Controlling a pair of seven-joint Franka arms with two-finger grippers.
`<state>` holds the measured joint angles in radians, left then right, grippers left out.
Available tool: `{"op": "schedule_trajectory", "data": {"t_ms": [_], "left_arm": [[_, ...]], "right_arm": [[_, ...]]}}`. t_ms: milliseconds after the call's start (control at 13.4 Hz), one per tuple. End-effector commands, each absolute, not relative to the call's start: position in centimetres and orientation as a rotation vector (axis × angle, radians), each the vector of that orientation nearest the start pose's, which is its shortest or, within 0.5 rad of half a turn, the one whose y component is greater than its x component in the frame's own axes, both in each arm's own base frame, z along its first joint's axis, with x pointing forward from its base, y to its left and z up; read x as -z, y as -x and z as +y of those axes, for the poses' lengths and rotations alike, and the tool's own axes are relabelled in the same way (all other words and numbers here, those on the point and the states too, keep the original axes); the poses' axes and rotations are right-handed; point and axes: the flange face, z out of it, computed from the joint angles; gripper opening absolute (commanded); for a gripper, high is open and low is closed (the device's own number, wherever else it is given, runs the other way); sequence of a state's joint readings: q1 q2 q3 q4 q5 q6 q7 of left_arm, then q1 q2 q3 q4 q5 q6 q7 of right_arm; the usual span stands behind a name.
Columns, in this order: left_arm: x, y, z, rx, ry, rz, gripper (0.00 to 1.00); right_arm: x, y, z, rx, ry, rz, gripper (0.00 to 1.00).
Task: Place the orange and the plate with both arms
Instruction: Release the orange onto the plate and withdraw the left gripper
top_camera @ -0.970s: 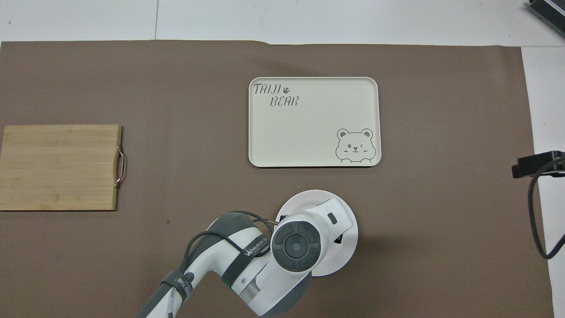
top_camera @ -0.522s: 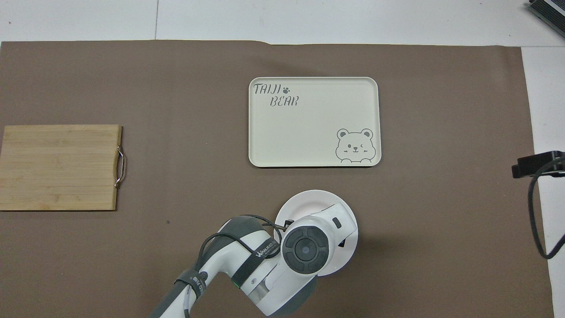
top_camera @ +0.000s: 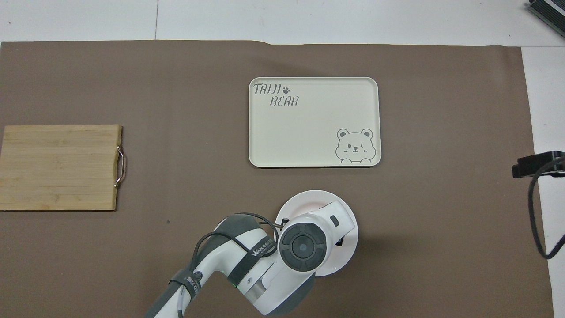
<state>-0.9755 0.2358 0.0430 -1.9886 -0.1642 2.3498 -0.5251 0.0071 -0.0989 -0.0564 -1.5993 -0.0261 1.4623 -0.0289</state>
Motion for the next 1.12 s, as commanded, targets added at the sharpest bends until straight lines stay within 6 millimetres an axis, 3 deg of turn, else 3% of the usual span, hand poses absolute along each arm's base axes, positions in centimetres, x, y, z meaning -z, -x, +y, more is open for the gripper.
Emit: {"op": "schedule_trajectory", "data": {"t_ms": [0, 224, 821, 1045], "left_arm": [[-39.8, -37.6, -45.8, -0.037, 3.276, 0.432, 1.0], [-42.3, -40.3, -41.1, -0.115, 3.236, 0.407, 1.0], [-48.3, -51.4, -21.8, 0.065, 3.197, 0.402, 1.0], [-52.7, -54.4, -13.9, 0.057, 3.117, 0.458, 1.0]], "right_arm": [[-65.5, -51.0, -3.0, -0.049, 3.153, 0.031, 1.0], [-65.5, -51.0, -3.0, -0.049, 3.151, 0.033, 1.0], [-65.5, -51.0, -3.0, -0.049, 3.153, 0.031, 1.0], [-65.4, -50.7, -3.4, -0.074, 3.15, 0.043, 1.0]]}}
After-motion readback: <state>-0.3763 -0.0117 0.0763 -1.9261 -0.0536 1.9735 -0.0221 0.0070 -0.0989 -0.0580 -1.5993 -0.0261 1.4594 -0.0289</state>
